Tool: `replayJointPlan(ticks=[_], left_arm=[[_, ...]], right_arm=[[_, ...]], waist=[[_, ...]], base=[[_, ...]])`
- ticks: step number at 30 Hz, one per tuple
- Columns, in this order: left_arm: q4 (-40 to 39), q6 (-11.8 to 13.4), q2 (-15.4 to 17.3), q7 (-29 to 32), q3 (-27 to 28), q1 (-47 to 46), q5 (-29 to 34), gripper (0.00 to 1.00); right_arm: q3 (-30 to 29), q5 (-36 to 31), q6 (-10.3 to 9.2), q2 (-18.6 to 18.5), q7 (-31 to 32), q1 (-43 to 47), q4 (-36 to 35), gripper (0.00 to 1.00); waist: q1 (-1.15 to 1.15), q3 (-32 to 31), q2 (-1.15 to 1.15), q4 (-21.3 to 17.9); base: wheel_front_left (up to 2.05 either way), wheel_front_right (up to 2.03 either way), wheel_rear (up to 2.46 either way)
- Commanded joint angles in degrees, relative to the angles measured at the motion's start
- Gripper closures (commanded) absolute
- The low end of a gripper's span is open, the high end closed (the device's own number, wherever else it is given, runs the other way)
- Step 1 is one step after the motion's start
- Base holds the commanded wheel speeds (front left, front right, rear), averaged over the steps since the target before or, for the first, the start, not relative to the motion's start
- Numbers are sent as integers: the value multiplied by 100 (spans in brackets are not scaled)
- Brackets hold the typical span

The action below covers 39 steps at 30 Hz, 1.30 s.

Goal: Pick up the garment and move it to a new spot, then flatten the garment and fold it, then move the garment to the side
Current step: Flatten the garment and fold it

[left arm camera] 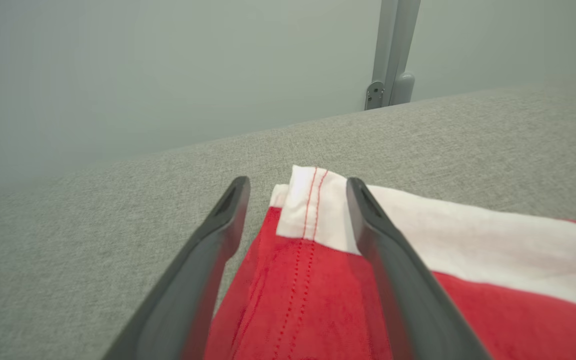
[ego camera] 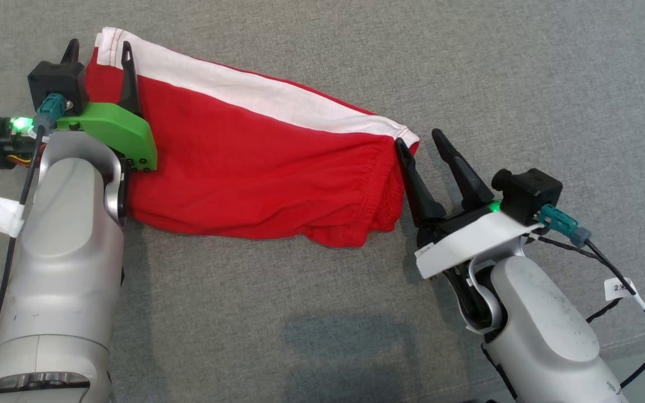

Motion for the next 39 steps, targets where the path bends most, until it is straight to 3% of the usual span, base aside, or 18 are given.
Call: replayJointPlan(ticks=[1,8,22,23,24,39], left_arm=[[22,18,16,1,18,59,-66,0],[424,-45,-13,0,29,266,-175,0],[1701,-168,94,703,98,496,-481,0],[1730,-187,117,730,92,510,-489,64],[1751,-204,120,730,91,527,-511,100],[1907,-141,-105,168,413,1864,-1104,100]], right_arm=[[-119,-109,-6,-5,-16,103,-52,0],[-756,-811,-5,-4,-16,409,-300,0],[-1059,-828,-3,-4,-16,817,-326,0],[-1046,-823,-3,-4,-16,823,-326,0],[-1043,-823,-3,-4,-16,828,-321,0],[-1215,-1124,-3,-7,-16,1297,-138,0]], waist=[[0,-70,0,45],[0,-346,0,152],[0,-815,0,104],[0,-838,0,88],[0,-865,0,79],[0,-1746,0,308]], base=[[0,0,0],[0,0,0],[0,0,0],[0,0,0],[0,0,0],[0,0,0]])
